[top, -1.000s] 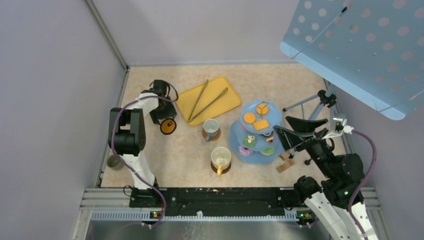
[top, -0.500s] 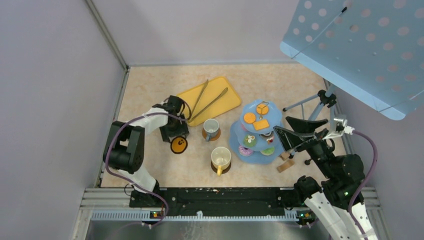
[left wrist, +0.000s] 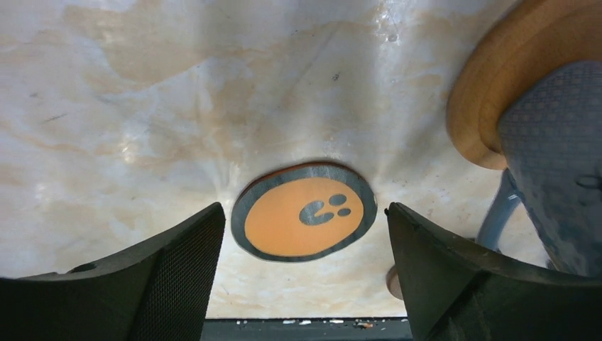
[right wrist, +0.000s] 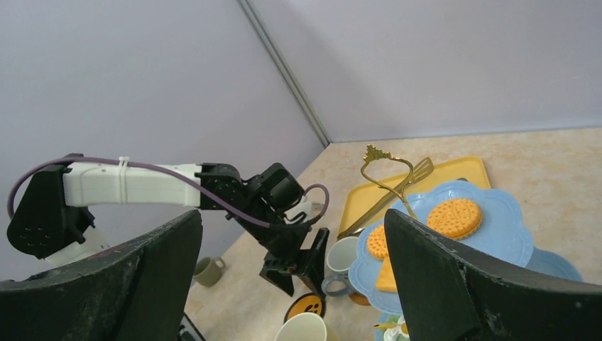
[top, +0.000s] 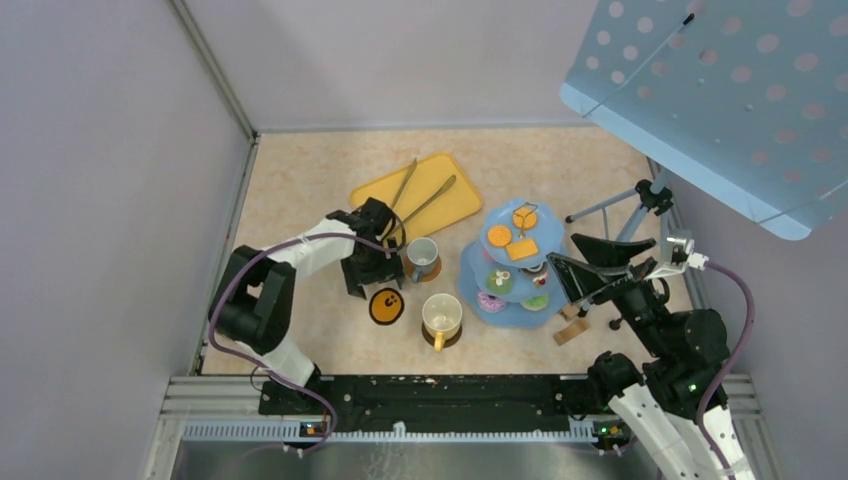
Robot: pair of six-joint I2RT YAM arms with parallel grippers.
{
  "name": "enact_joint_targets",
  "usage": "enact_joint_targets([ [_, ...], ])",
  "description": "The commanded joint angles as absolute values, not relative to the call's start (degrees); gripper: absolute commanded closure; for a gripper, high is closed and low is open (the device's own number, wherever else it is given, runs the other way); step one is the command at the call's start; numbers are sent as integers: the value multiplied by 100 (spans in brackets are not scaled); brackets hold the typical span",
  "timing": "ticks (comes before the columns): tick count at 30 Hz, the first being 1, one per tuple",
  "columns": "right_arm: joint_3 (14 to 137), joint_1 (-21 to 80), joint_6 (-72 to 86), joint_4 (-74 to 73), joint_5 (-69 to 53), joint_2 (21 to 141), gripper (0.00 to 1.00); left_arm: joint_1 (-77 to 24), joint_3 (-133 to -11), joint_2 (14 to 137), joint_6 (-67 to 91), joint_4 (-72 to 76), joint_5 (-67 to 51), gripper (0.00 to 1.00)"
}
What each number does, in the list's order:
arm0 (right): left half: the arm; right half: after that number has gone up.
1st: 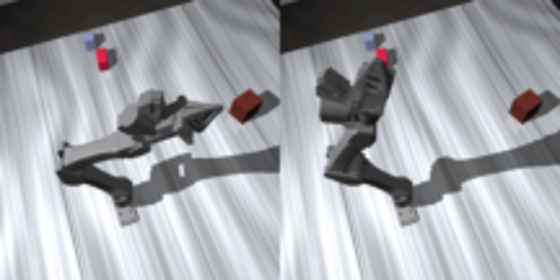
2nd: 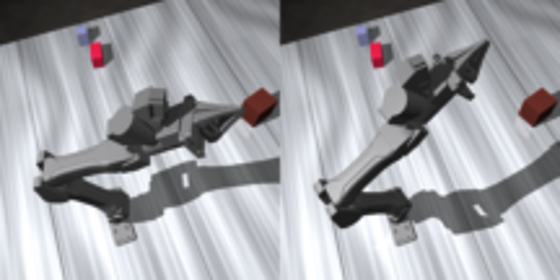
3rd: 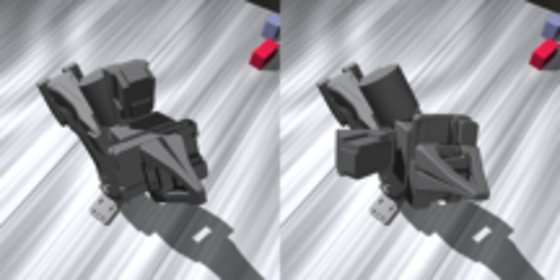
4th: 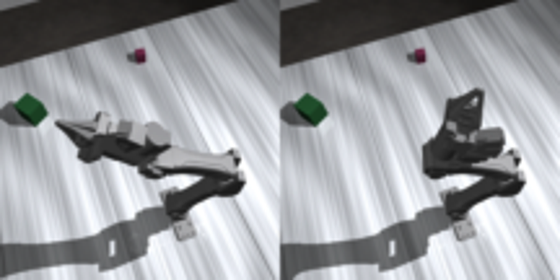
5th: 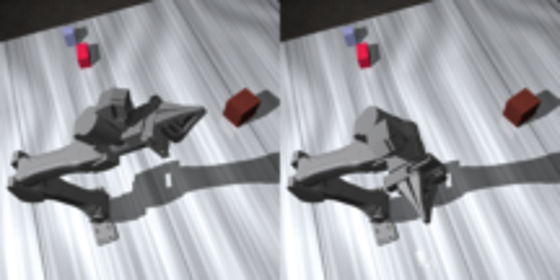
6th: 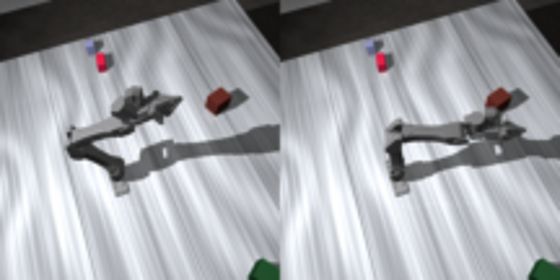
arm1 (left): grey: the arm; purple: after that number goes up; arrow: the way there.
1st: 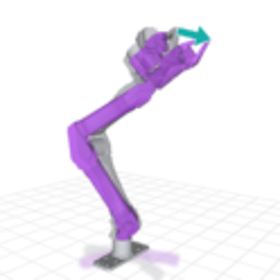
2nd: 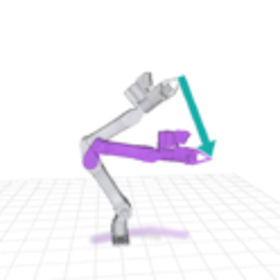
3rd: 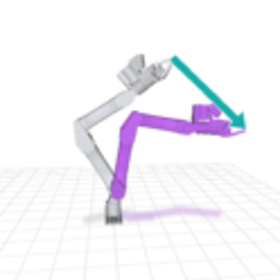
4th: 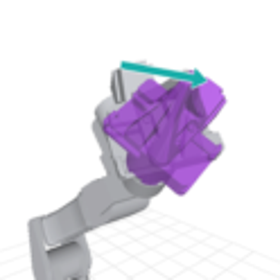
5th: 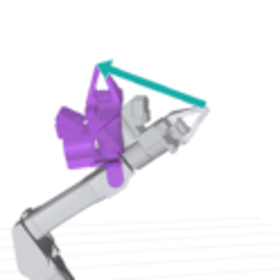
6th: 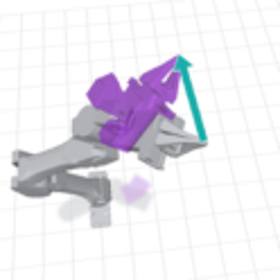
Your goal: Serve the afternoon tea
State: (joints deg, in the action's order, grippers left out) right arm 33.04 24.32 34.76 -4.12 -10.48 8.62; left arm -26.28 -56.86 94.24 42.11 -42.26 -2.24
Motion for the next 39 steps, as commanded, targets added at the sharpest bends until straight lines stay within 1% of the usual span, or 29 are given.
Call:
enact_joint_targets([
  [1, 3399, 2392, 3445, -307, -1088, 826, 3, -2529, -6360, 8794, 4130, -4949, 513, 7],
  [4, 3382, 2393, 3410, -329, -1068, 825, 3, -2402, -6788, 8101, 4073, -5442, 1336, 1],
  [5, 3357, 2396, 3409, -274, -1083, 839, 3, -2400, -6876, 7824, 4176, -5599, 1774, 1],
  [7, 3296, 2393, 3438, -179, -1127, 874, 3, -2399, -6996, 7325, 4714, -6220, 2895, 1],
  [8, 3270, 2399, 3454, -119, -1159, 898, 3, -2393, -6982, 7098, 5250, -6629, 3587, 1],
  [9, 3243, 2395, 3482, -68, -1189, 925, 3, -2326, -6935, 6900, 5592, -6928, 4040, 1],
  [10, 3221, 2392, 3506, -40, -1213, 943, 3, -2147, -6863, 6724, 5681, -7041, 4235, 1],
  [12, 3193, 2398, 3539, -37, -1246, 975, 3, -1434, -6689, 6446, 5191, -6832, 4085, 1],
  [14, 3201, 2396, 3534, -38, -1271, 1005, 3, -515, -6401, 6250, 4530, -6351, 3503, 1],
  [18, 3232, 2391, 3522, -35, -1288, 1024, 3, 1000, -6170, 6105, 3937, -5765, 3061, 5],
  [22, 3226, 2391, 3573, -40, -1313, 1041, 3, 1807, -6175, 6341, 4087, -5558, 2786, 4],
  [24, 3248, 2398, 3582, -36, -1362, 1086, 3, 2117, -6229, 6566, 4526, -5746, 2593, 1],
  [28, 3305, 2397, 3584, -39, -1425, 1161, 3, 2712, -6188, 6963, 5232, -5697, 2286, 1],
  [33, 3457, 2391, 3491, -123, -1526, 1305, 3, 3571, -6127, 7407, 5669, -5635, 1472, 1],
  [35, 3471, 2395, 3468, -153, -1538, 1329, 3, 3868, -6109, 7642, 5760, -5573, 1243, 1],
  [39, 3454, 2393, 3462, -121, -1556, 1368, 3, 4235, -6009, 7892, 5893, -5387, 1055, 7],
])
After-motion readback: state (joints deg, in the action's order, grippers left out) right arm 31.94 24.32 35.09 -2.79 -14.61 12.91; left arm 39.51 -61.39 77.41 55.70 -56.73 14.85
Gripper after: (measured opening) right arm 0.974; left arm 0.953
